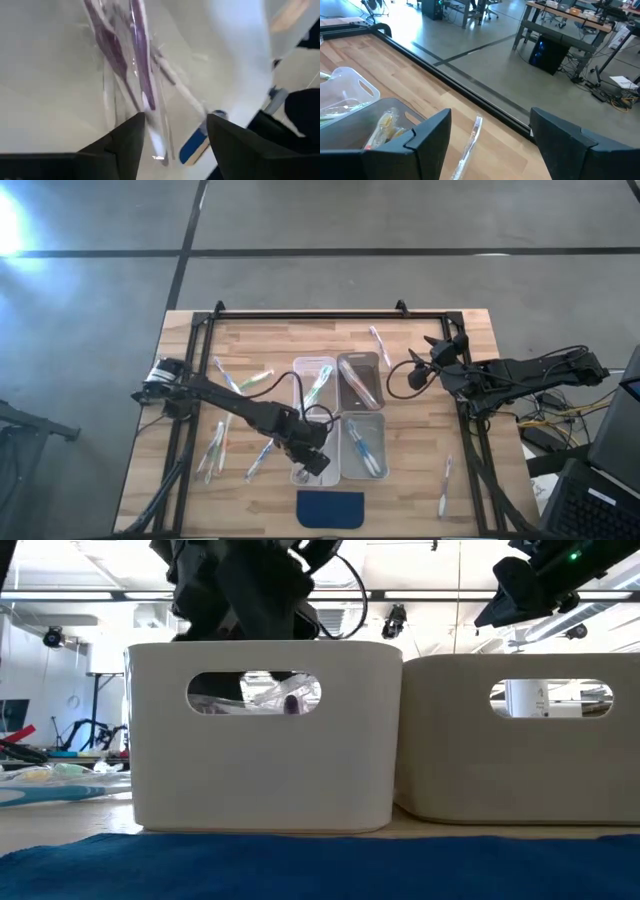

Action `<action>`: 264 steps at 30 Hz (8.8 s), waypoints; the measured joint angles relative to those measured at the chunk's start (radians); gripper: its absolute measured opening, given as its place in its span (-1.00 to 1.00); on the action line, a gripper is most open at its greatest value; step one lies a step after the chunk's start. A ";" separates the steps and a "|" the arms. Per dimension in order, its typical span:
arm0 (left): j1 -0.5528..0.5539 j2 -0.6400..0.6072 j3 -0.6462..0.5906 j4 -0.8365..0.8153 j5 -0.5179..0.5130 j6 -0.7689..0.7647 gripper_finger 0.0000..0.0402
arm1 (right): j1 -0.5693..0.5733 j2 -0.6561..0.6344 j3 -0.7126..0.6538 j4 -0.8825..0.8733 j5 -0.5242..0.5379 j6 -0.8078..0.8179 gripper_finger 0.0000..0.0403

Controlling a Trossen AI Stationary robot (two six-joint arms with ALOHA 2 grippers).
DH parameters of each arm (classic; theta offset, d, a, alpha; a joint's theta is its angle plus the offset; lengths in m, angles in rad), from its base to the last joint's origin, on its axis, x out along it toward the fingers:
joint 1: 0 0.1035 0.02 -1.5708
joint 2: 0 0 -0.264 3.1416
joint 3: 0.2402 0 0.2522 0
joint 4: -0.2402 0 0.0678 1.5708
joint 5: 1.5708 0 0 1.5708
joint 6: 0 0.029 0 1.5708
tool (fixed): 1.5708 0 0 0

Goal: Pick & Place Toothbrushes
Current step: Put the violet toothbrush into the white bin, then adjust the bins

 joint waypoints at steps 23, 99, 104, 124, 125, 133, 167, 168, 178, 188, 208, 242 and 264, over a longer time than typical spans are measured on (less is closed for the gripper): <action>-0.001 -0.007 0.000 0.050 0.010 -0.110 0.07 | 0.000 0.006 -0.001 0.001 0.000 0.000 0.28; 0.033 0.074 0.052 0.151 0.182 -0.190 -0.84 | 0.000 0.006 -0.004 0.001 0.001 -0.011 -0.06; 0.042 0.073 0.052 0.133 0.210 -0.161 -0.85 | 0.000 0.006 -0.004 0.000 0.001 -0.011 -0.02; 0.072 0.071 0.052 -0.079 0.140 0.002 -0.87 | 0.000 0.006 -0.004 0.001 0.001 -0.011 -0.22; 0.074 0.071 0.052 -0.093 0.138 0.013 -0.87 | 0.000 0.006 -0.004 0.001 0.001 -0.011 -0.23; 0.078 0.071 0.050 -0.158 0.091 0.060 -0.85 | 0.000 0.006 -0.004 0.001 0.001 -0.011 -0.33; 0.077 0.071 0.050 -0.050 0.204 0.136 -0.41 | 0.000 0.006 -0.008 0.001 0.000 -0.008 0.01; 0.077 0.071 0.050 -0.050 0.208 0.132 -0.41 | 0.000 0.006 -0.008 0.001 0.000 -0.008 0.01; 0.085 0.071 0.050 -0.033 0.296 0.094 -0.40 | 0.000 0.006 -0.008 0.001 0.000 -0.008 -0.04; 0.089 -0.005 0.065 -0.045 0.203 0.068 -0.40 | 0.000 0.006 -0.010 0.001 0.000 -0.008 -0.14; -0.010 -0.139 -0.040 -0.611 -0.631 -0.010 -0.41 | 0.001 0.027 -0.060 -0.003 -0.283 0.026 -0.10; -0.005 -0.139 -0.227 -0.451 -0.617 0.031 -0.40 | 0.540 0.581 -0.138 0.199 -0.568 0.796 -0.96; -0.005 -0.139 -0.227 -0.372 -0.616 0.039 -0.40 | 0.432 0.614 -0.089 0.245 -0.476 0.650 -0.96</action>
